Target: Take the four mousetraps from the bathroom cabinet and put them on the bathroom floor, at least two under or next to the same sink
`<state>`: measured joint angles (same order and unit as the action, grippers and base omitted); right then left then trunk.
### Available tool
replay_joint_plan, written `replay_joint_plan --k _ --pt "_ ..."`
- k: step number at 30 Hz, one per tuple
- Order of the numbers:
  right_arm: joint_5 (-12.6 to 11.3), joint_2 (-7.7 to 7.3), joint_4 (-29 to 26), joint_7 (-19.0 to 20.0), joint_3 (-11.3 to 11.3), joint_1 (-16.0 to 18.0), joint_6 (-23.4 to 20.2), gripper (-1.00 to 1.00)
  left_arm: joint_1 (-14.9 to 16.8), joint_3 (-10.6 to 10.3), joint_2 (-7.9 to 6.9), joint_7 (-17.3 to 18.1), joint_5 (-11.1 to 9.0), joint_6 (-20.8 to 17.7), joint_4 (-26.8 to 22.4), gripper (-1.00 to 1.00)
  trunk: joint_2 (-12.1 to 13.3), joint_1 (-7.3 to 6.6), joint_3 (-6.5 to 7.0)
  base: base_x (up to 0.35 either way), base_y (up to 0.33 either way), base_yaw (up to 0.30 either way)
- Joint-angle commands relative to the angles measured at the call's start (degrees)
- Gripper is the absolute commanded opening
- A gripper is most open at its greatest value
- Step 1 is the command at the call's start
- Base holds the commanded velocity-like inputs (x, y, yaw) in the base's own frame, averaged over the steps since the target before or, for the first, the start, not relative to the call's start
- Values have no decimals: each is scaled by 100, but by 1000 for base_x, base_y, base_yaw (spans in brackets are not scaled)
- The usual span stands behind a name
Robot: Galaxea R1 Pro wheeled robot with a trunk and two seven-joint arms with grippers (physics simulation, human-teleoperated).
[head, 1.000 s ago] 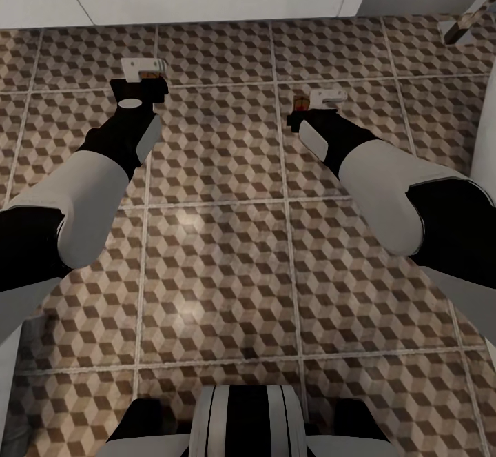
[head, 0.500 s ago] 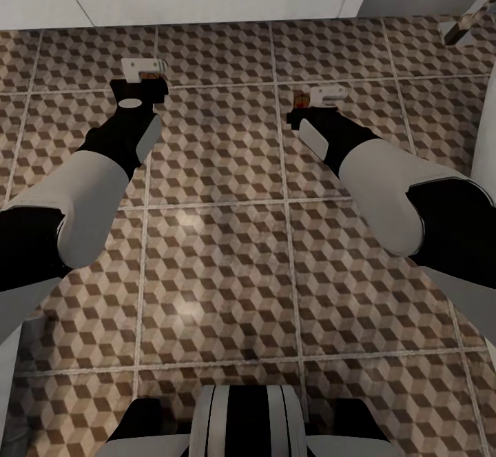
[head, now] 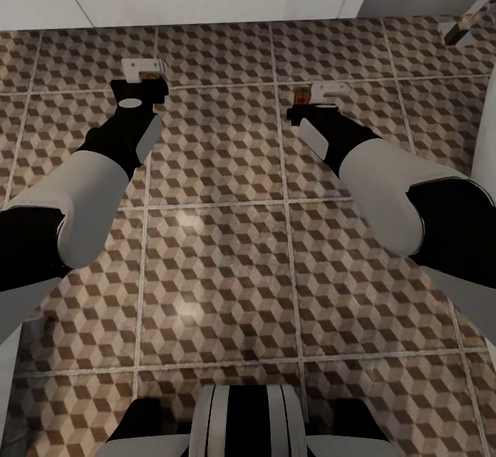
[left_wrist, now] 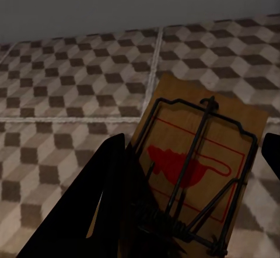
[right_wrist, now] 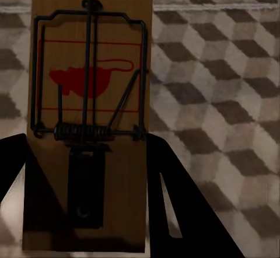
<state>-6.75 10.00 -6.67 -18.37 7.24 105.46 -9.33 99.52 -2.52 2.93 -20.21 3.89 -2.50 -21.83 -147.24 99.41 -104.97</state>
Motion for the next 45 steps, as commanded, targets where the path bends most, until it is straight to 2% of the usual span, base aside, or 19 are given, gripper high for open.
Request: replay_joint_plan --k 1,31,45 --pt "-76 0 -11 -34 52 1 -21 -100 1 -27 -2 -34 45 -28 0 -100 -1 0 -3 92 0 0" --pt "-87 0 -57 -35 49 1 110 -100 -2 -28 -3 83 37 -29 11 -100 -1 0 -3 98 0 0" --pt "-88 0 6 -35 50 1 141 -100 -2 -29 -3 87 34 -32 7 -100 -1 0 -3 15 0 0"
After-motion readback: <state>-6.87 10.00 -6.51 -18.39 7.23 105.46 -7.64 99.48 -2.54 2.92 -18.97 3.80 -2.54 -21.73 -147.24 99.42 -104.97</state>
